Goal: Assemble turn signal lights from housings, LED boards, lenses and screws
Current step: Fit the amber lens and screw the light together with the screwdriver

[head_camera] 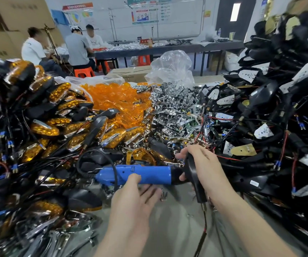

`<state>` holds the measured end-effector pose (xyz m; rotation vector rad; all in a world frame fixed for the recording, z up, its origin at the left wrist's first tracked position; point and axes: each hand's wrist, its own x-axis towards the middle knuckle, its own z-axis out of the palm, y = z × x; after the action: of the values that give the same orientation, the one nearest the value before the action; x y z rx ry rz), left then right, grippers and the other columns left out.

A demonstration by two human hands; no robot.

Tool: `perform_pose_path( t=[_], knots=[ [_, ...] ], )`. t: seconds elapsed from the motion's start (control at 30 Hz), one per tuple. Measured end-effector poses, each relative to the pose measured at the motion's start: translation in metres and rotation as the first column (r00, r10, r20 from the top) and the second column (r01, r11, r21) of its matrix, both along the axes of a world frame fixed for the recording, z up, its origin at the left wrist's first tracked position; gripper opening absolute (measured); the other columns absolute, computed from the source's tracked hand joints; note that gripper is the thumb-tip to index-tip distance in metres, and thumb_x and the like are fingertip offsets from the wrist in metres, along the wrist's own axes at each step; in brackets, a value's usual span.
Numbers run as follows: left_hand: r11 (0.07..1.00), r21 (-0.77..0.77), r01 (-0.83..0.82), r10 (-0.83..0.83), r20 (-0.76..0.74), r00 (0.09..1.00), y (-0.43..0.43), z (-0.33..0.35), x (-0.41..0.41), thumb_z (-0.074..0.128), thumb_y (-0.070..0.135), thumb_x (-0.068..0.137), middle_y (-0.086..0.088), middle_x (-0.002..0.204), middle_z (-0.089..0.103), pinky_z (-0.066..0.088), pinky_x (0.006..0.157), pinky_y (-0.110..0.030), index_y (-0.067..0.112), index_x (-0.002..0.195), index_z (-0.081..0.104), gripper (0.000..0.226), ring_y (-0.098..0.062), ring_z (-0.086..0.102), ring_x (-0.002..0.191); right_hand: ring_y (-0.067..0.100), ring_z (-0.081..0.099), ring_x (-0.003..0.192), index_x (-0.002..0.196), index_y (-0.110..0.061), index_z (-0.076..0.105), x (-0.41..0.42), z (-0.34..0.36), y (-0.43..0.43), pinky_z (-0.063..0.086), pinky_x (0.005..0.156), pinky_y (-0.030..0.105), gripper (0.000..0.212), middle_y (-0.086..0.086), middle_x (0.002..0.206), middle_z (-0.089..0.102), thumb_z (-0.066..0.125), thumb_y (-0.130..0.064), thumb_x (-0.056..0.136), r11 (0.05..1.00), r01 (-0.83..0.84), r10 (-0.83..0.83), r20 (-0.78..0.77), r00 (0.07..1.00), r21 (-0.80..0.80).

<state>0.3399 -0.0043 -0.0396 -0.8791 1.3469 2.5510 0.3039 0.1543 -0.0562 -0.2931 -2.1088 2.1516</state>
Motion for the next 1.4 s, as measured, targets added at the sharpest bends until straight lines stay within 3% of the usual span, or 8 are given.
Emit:
perform_pose_path(
  t=[0.3,0.5,0.67,0.77,0.9,1.07,1.13,1.4],
  knots=[
    [0.999,-0.032,0.012,-0.009,0.097,0.995,0.02,-0.004,-0.039,0.059,0.02,0.1,-0.011,0.083,0.054,0.049,0.065,-0.044,0.013,0.093,0.054,0.012,-0.026,0.056,0.076,0.029,0.057,0.045,0.075,-0.015,0.069,-0.004,0.003,0.008,0.049,0.051,0.029,0.028,0.013,0.084,0.078,0.053,-0.021,0.097,0.998,-0.042,0.045,0.077,0.996,-0.04],
    [0.997,-0.068,-0.022,0.02,-0.018,1.0,0.032,-0.005,-0.057,0.062,0.021,0.098,-0.014,0.1,0.065,0.056,0.08,-0.047,0.01,0.112,0.053,0.02,-0.032,0.067,0.091,0.028,0.06,0.044,0.066,-0.024,0.07,-0.005,0.003,0.012,0.046,0.043,0.022,0.037,0.011,0.085,0.078,0.053,-0.023,0.098,0.996,-0.055,0.059,0.054,0.997,-0.072],
    [0.996,-0.018,-0.089,0.082,-0.237,0.968,0.024,-0.013,-0.059,0.076,0.037,0.083,-0.005,0.094,0.074,0.057,0.062,-0.031,0.015,0.104,0.062,0.033,-0.018,0.072,0.079,0.028,0.058,0.05,0.081,-0.016,0.07,-0.007,0.005,0.018,0.051,0.048,0.027,0.024,0.015,0.075,0.069,0.056,-0.026,0.097,0.947,-0.038,0.026,-0.042,0.999,-0.32],
    [0.99,0.119,-0.072,0.116,-0.416,0.902,0.008,-0.008,-0.073,0.076,0.044,0.071,0.001,0.085,0.069,0.058,0.079,-0.039,0.02,0.105,0.062,0.044,-0.016,0.07,0.079,0.026,0.06,0.053,0.077,-0.024,0.074,-0.009,0.009,0.022,0.049,0.045,0.029,0.017,0.011,0.075,0.065,0.061,-0.034,0.083,0.922,-0.03,-0.001,-0.08,0.997,-0.386],
    [0.966,0.257,-0.015,0.156,-0.538,0.828,-0.012,-0.01,-0.087,0.066,0.029,0.094,0.003,0.081,0.064,0.057,0.088,-0.043,0.018,0.103,0.057,0.017,-0.015,0.068,0.084,0.023,0.065,0.065,0.082,-0.025,0.073,-0.012,0.004,0.02,0.055,0.053,0.037,0.012,0.009,0.078,0.065,0.065,-0.03,0.09,0.912,-0.056,0.024,-0.083,0.996,-0.407],
    [0.91,0.412,0.045,0.227,-0.586,0.778,-0.027,-0.011,-0.082,0.06,0.028,0.1,0.007,0.081,0.062,0.052,0.095,-0.035,0.021,0.088,0.07,0.016,-0.008,0.065,0.079,0.025,0.07,0.069,0.083,-0.027,0.072,-0.013,-0.005,0.011,0.051,0.045,0.032,0.021,0.009,0.084,0.07,0.061,-0.024,0.101,0.931,-0.086,0.062,-0.079,0.995,-0.356],
    [0.876,0.482,0.021,0.286,-0.553,0.783,-0.029,-0.01,-0.08,0.065,0.026,0.097,0.008,0.081,0.062,0.053,0.091,-0.035,0.022,0.101,0.065,0.006,-0.007,0.065,0.077,0.025,0.067,0.063,0.081,-0.027,0.071,-0.014,-0.007,0.009,0.048,0.043,0.03,0.024,0.01,0.082,0.069,0.059,-0.024,0.102,0.928,-0.101,0.079,-0.077,0.994,-0.357],
    [0.918,0.395,-0.029,0.273,-0.578,0.769,-0.025,-0.014,-0.076,0.067,0.023,0.092,0.006,0.081,0.061,0.054,0.094,-0.039,0.024,0.114,0.05,0.028,-0.01,0.065,0.078,0.022,0.064,0.059,0.083,-0.028,0.07,-0.017,-0.016,0.004,0.048,0.045,0.03,0.01,0.005,0.075,0.065,0.067,-0.037,0.085,0.946,-0.087,0.067,-0.075,0.995,-0.312]
  ],
)
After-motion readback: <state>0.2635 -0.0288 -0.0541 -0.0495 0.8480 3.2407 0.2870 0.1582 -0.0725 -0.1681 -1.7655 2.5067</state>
